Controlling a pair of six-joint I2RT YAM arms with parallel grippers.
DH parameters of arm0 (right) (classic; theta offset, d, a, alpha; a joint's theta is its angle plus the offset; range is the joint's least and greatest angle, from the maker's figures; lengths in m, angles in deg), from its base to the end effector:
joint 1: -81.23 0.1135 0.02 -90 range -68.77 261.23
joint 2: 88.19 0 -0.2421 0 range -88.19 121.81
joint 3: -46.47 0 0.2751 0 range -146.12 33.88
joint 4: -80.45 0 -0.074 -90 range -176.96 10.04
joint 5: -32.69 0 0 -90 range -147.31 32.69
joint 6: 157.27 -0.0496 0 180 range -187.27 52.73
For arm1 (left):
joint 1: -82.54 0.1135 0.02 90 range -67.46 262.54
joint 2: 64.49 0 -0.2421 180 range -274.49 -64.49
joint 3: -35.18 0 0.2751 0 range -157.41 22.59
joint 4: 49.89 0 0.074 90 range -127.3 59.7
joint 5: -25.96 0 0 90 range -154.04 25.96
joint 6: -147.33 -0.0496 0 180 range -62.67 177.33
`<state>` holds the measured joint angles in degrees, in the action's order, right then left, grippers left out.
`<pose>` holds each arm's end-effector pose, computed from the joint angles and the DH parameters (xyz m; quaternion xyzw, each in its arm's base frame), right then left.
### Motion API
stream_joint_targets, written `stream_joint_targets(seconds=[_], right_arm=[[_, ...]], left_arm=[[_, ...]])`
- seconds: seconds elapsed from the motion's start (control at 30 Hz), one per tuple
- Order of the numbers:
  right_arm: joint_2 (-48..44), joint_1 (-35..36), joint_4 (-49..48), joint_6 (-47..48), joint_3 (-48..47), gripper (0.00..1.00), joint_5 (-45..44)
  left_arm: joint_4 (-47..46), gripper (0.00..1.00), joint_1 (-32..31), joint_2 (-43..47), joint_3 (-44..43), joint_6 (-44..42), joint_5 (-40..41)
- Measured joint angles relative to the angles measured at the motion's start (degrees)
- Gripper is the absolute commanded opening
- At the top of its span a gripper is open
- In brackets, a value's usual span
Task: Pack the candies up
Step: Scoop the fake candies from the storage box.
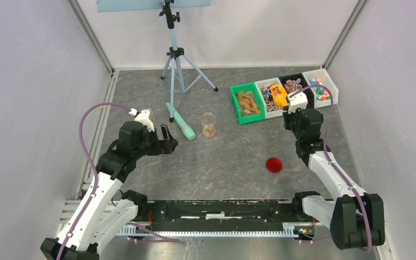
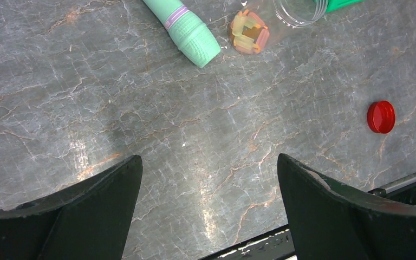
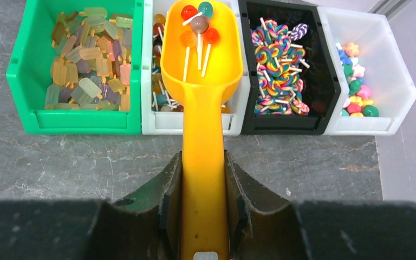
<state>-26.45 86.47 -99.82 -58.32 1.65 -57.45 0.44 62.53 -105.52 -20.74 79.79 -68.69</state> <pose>0.2858 0.0261 0.2113 -0.0983 0.7960 -0.0203 0.5969 0.1901 -0.0735 0.2715 -0.0004 0.8882 -0.1995 0.4138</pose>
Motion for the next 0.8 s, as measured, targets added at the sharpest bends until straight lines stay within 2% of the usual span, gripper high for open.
stream_joint_targets(seconds=[0.3,0.6,0.8], right_arm=[[-4.5,0.0,0.0,-0.1,3.6,0.0,1.8],[-7.6,0.2,-0.2,-0.5,2.9,0.0,8.6],[-8.2,3.3,0.4,-0.6,0.8,0.0,10.7]], left_arm=[[0.0,1.0,-0.1,-0.2,0.0,0.0,0.0],[0.0,1.0,-0.4,0.0,0.0,0.0,0.0],[0.0,1.0,-0.4,0.1,0.0,0.0,0.1]])
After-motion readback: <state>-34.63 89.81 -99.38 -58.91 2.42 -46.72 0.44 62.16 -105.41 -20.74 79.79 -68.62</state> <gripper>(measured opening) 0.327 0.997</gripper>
